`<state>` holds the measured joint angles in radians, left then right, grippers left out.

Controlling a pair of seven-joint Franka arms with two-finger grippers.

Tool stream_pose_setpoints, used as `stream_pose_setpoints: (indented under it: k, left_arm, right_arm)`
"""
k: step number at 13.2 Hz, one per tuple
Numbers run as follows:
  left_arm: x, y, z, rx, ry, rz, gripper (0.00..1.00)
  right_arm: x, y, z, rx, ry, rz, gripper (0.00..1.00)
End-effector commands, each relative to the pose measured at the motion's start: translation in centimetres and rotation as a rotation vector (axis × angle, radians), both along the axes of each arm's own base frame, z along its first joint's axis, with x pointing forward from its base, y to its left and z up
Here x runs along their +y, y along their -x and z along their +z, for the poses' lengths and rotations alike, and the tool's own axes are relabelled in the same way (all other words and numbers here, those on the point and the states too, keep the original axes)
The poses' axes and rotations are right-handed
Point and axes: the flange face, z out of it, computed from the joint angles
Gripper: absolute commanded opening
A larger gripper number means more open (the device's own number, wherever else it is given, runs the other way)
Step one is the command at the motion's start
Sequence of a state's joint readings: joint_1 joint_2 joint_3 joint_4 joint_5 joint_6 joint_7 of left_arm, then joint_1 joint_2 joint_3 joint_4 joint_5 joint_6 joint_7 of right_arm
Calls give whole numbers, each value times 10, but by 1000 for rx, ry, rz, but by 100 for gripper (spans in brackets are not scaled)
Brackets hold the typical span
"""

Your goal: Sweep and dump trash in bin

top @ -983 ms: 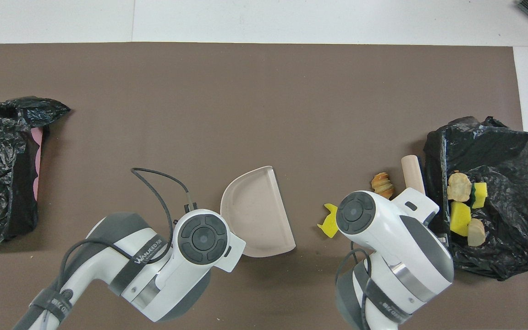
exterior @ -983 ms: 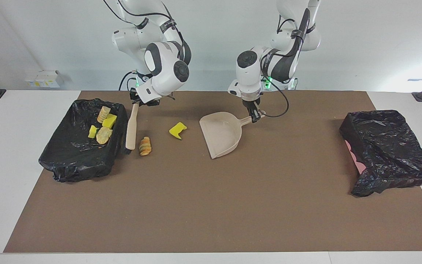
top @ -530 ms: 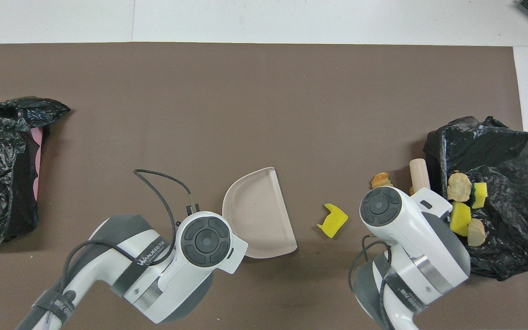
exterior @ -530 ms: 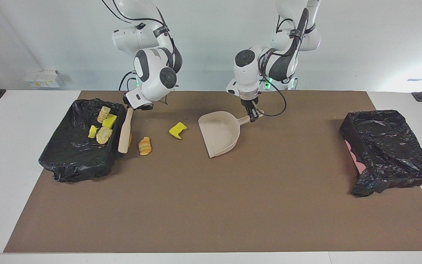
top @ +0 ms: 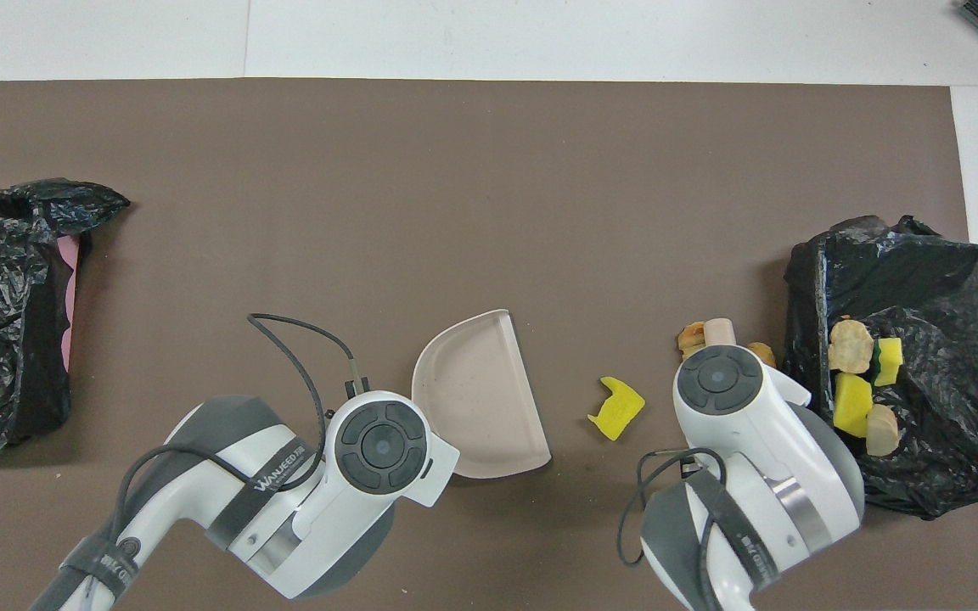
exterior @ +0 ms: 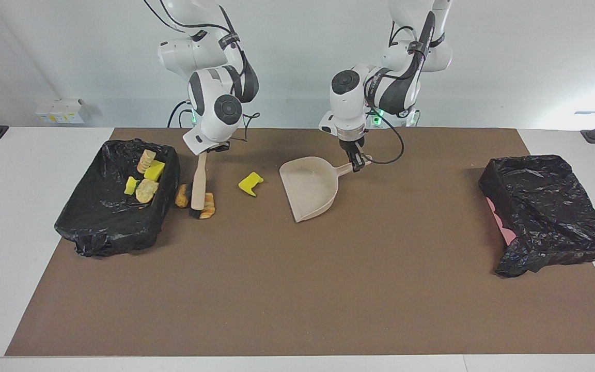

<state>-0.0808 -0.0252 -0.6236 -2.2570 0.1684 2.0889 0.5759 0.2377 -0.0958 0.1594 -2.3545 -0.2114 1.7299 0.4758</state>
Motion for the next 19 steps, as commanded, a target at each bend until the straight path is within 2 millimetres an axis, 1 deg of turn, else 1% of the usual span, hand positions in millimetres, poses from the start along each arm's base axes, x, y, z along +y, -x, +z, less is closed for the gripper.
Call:
stream_pose_setpoints:
  k: [1, 2, 3, 4, 5, 7, 8, 10, 11, 12, 13, 15, 16, 17, 19]
  left_arm:
    - [0, 0, -3, -7, 7, 9, 0]
    - [0, 0, -3, -7, 7, 9, 0]
    - [0, 0, -3, -7, 7, 9, 0]
    - [0, 0, -3, -8, 7, 11, 0]
    - [0, 0, -3, -9, 8, 11, 0]
    - [0, 0, -3, -2, 1, 12, 0]
    - [1, 1, -3, -1, -2, 13, 0]
    - [0, 1, -3, -3, -3, 26, 0]
    - [0, 1, -3, -14, -3, 75, 0]
    - [-1, 2, -3, -24, 0, 103, 0]
    - [-2, 0, -2, -29, 8, 104, 0]
    - [-2, 0, -2, -35, 14, 104, 0]
    - [-2, 0, -2, -34, 14, 103, 0]
    - [-2, 0, -3, -32, 12, 103, 0]
    - [-1, 1, -3, -30, 11, 104, 0]
  right_arm:
    - [55, 5, 19, -50, -32, -8, 0]
    - [71, 1, 29, -42, -19, -3, 0]
    - [81, -9, 43, -13, 10, 4, 0]
    - [86, -23, 57, 14, 44, 3, 0]
    - [84, -33, 66, 31, 92, 23, 0]
    - [65, -41, 65, 38, 166, 101, 0]
    - [49, -46, 61, 55, 174, 106, 0]
    - [0, -58, 49, 89, 162, 42, 0]
    - [-15, -54, 37, 98, 138, 26, 0]
    - [-23, -47, 30, 80, 124, 29, 0]
    - [-26, -40, 24, 62, 111, 36, 0]
    - [-44, -41, 18, 72, 84, 34, 0]
    - [-49, -40, 15, 96, 46, 29, 0]
    - [-50, -35, 12, 122, -17, 16, 0]
    - [-43, -27, 9, 138, -95, 25, 0]
